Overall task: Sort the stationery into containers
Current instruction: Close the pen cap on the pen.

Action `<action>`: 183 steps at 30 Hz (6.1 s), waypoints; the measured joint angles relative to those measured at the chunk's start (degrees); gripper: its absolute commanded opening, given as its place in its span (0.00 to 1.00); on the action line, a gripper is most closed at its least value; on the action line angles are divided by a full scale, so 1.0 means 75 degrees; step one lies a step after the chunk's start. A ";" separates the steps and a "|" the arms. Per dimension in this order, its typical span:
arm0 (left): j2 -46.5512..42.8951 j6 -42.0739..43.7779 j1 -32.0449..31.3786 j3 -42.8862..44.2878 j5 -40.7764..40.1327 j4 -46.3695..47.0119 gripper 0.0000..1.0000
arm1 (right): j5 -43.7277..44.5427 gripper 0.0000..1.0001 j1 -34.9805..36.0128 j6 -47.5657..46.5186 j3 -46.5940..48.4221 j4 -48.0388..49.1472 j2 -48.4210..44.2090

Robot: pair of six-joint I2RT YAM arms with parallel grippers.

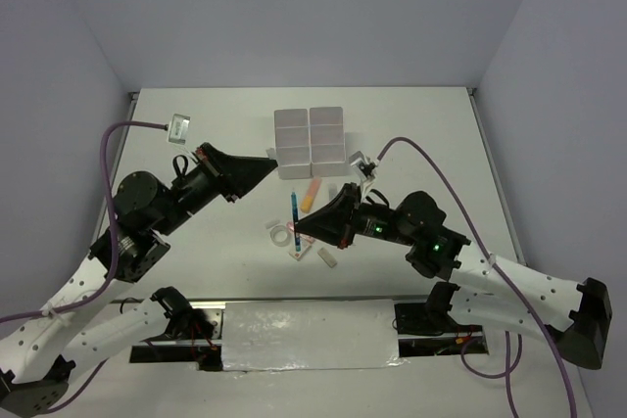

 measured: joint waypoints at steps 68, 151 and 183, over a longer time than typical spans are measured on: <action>0.0050 -0.0166 0.0000 0.0434 0.0119 -0.1495 0.00 | 0.0845 0.00 0.0516 -0.1393 0.1632 -0.2017 0.1020; -0.0163 0.0991 0.0006 -0.0006 0.0009 -0.1113 0.00 | 0.0994 0.00 0.0542 -0.1533 0.2055 -0.2696 0.1055; -0.0300 0.1014 0.0006 0.0038 -0.0178 -0.1131 0.00 | 0.0988 0.00 0.0545 -0.1527 0.2069 -0.2629 0.1186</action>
